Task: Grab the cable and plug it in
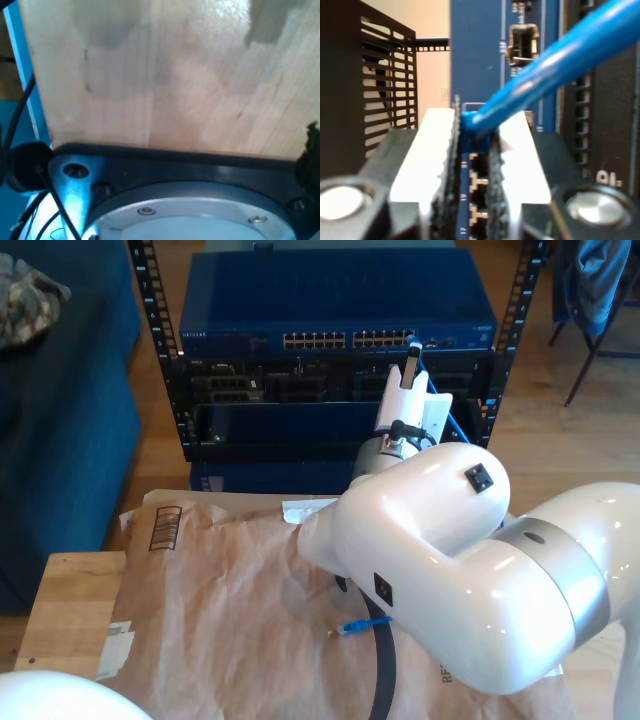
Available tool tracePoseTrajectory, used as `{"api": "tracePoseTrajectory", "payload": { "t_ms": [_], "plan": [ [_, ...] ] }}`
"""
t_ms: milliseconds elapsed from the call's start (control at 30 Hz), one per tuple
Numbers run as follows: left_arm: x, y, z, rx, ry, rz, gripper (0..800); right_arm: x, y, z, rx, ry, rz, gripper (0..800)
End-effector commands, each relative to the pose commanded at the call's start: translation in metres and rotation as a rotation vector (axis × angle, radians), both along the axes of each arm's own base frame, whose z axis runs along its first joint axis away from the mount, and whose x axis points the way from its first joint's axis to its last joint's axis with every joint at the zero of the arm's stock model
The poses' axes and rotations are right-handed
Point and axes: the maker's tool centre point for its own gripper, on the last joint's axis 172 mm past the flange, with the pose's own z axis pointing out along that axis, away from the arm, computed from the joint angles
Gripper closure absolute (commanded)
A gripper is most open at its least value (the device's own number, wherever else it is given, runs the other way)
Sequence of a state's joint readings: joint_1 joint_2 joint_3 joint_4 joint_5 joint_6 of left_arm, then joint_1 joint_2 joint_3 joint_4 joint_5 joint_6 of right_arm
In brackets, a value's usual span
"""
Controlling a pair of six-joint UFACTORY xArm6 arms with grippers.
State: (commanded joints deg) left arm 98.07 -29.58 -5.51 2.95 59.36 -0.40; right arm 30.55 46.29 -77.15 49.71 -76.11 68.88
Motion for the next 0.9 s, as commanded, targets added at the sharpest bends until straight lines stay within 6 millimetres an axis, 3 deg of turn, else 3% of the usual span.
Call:
{"api": "tracePoseTrajectory", "payload": {
  "t_ms": [900],
  "plan": [
    [0.0000,0.0000,0.0000,0.000,0.000,0.000,0,0.0046,0.0009,-0.0006,0.002,-0.003,0.004,798]
  ]
}}
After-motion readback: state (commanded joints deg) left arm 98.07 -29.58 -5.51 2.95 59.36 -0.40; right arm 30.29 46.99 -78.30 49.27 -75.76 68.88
